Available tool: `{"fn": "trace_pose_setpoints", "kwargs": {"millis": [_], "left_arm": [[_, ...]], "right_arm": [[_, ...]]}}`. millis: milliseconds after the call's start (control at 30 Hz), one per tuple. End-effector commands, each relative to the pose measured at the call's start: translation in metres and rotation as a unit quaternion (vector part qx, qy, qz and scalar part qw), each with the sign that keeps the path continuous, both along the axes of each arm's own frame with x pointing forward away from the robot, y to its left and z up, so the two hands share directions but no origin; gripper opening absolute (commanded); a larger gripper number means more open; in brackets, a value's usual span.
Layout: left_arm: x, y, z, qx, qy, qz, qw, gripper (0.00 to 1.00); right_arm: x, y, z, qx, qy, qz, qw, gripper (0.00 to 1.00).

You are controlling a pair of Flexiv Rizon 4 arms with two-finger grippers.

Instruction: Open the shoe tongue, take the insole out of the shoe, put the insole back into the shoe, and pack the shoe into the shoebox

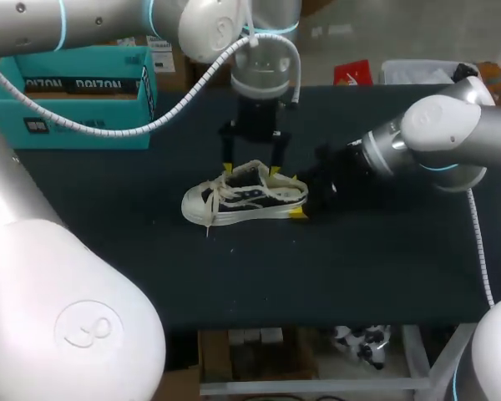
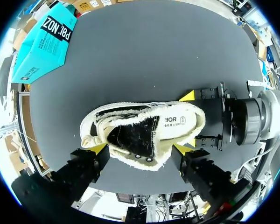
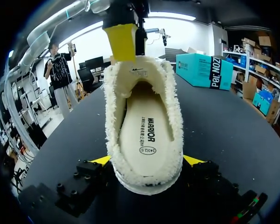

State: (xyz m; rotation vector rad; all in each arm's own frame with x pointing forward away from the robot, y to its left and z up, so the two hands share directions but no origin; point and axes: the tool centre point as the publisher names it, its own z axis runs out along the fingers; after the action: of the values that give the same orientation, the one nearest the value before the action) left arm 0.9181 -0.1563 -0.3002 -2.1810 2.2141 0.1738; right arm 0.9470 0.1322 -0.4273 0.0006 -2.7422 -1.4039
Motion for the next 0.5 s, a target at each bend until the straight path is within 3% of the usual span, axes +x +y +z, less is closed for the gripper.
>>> {"fn": "trace_pose_setpoints", "kwargs": {"millis": [33,100,167,267,300,367,500], "left_arm": [[0.0047,-0.0055,-0.0076,0.043,0.016,-0.002,0.999,0.80],[0.0027,-0.0047,-0.0088,0.045,0.019,-0.004,0.999,0.69],[0.0009,-0.0038,-0.0091,0.048,0.018,-0.004,0.999,0.49],[-0.0011,-0.0032,-0.0093,0.052,0.019,-0.005,0.998,0.42],[-0.0016,-0.0031,-0.0095,0.053,0.019,-0.005,0.998,0.35],[-0.0019,-0.0028,-0.0095,0.054,0.017,-0.002,0.998,0.02],[-0.0031,0.0007,-0.0086,0.049,0.010,0.003,0.999,0.00]], "right_arm": [[0.0042,0.0026,-0.0062,0.001,0.001,0.002,1.000,0.00],[0.0042,0.0026,-0.0062,0.001,0.001,0.002,1.000,0.00],[0.0042,0.0026,-0.0062,0.001,0.001,0.002,1.000,0.00],[0.0042,0.0026,-0.0062,0.001,0.001,0.002,1.000,0.00],[0.0042,0.0026,-0.0062,0.001,0.001,0.002,1.000,0.00],[0.0042,0.0026,-0.0062,0.001,0.001,0.002,1.000,0.00],[0.0042,0.0026,-0.0062,0.001,0.001,0.002,1.000,0.00]]}}
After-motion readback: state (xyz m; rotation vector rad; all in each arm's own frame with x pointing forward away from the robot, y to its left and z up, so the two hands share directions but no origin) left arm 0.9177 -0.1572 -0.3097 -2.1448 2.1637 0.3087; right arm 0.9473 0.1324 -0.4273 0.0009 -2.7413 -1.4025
